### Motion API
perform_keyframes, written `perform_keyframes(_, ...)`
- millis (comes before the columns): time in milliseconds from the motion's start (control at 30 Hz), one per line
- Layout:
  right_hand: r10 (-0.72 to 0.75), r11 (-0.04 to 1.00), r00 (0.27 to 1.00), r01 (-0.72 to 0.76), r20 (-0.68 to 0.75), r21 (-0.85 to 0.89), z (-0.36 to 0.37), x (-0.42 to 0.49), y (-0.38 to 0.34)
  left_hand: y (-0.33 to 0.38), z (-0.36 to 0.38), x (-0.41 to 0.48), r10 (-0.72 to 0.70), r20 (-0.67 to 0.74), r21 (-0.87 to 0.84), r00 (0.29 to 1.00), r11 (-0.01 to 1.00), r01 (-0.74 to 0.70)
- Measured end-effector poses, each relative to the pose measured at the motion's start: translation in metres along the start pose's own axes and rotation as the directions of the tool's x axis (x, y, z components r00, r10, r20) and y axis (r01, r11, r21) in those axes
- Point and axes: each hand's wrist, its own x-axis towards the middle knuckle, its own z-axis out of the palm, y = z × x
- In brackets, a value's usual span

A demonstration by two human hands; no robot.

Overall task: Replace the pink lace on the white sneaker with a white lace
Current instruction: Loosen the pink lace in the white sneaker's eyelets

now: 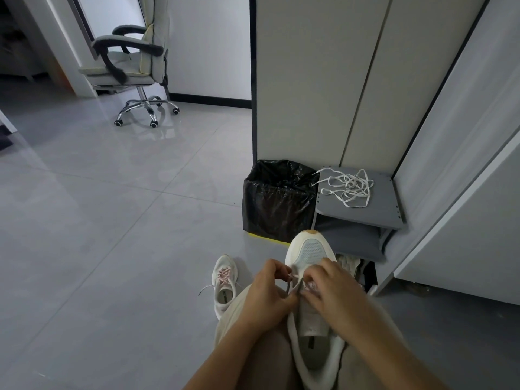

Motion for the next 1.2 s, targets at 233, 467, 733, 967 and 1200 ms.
perform_keyframes(233, -0.021, 0.977, 0.984, -0.017, 0.175, 0.213, -0.022, -0.020, 0.019, 0.000, -0.007, -0.002, -0.006, -0.028, 0.027, 1.000, 1.000, 0.007)
perform_keyframes(467, 0.191, 0.819, 0.954, -0.285, 0.231, 0.498, -0.065, -0.072, 0.091, 0.003, -0.003, -0.001, -0.036, -0.021, 0.022, 0.999, 0.999, 0.037)
perform_keyframes(733, -0.066, 0.995, 0.996, 0.071, -0.066, 0.074, 0.000, -0.007, 0.008, 0.008, -0.003, -0.005, -0.019, -0.037, 0.045, 0.999, 0.999, 0.021)
perform_keyframes(967, -0.002, 0.953, 0.998, -0.015, 0.056, 0.301, -0.014, -0.009, 0.020, 0.004, -0.003, -0.004, -0.013, -0.062, 0.064, 0.998, 0.998, 0.017)
perform_keyframes(1200, 0.268, 0.698, 0.963, -0.221, 0.037, 0.681, -0.065, -0.064, 0.087, 0.005, 0.001, -0.002, -0.014, -0.062, 0.071, 0.998, 0.997, 0.019)
